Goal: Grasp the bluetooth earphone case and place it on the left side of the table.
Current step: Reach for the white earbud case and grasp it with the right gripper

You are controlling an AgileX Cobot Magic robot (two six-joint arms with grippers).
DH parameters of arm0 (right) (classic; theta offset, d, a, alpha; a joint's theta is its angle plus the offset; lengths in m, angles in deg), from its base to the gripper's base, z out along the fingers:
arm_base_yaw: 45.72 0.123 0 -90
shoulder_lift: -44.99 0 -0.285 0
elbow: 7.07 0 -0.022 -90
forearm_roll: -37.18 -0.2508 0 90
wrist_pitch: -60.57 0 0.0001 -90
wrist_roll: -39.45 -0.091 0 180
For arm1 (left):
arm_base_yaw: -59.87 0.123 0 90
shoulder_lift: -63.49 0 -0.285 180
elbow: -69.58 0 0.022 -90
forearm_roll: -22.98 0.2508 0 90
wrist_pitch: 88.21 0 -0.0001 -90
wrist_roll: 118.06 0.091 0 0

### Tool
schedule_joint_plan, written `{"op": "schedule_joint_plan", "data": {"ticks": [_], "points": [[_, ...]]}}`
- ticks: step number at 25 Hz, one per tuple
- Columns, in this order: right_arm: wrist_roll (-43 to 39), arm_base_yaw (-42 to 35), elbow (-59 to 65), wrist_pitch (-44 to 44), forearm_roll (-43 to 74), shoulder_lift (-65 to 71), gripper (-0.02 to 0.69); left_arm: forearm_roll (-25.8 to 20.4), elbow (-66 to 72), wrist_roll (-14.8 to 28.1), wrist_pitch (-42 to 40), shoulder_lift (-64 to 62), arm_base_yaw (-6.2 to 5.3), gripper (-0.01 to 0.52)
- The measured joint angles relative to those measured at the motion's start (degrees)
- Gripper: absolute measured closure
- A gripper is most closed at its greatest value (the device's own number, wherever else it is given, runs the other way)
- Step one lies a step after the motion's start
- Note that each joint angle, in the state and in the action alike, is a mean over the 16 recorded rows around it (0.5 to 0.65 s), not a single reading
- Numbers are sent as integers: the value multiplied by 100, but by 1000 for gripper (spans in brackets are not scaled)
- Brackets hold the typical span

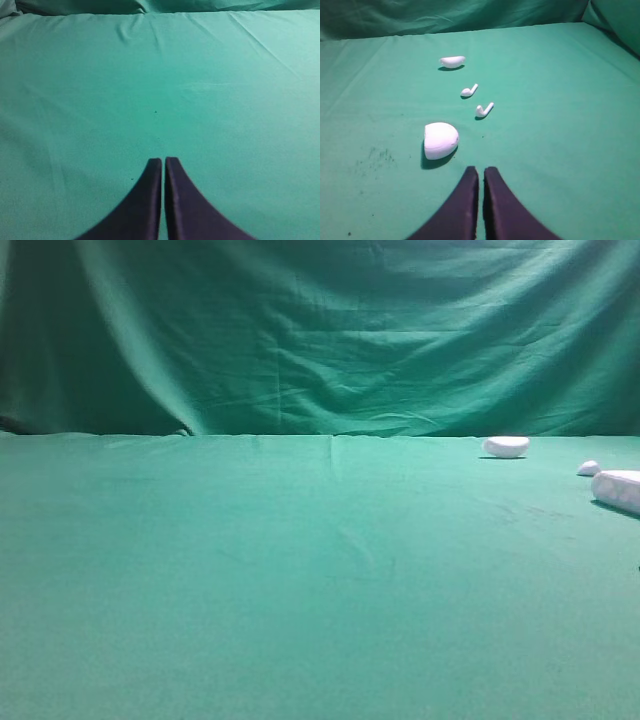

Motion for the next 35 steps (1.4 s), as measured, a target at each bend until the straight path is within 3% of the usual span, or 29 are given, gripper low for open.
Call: {"op": "schedule_joint_plan", "data": {"ticks": [14, 27, 31, 35], "points": [[-25, 0, 1, -115, 16, 0, 665, 0, 0, 0, 0, 0, 0, 514], [-380, 0, -294, -1862, -179, 285, 665, 0, 0, 0, 0, 0, 0, 514], [-454, 0, -844, -1611, -357, 904, 665, 0, 0, 0, 0, 0, 0, 514], [-472, 0, -1597, -772, -531, 1857, 665, 0, 0, 0, 0, 0, 0, 514]]}}
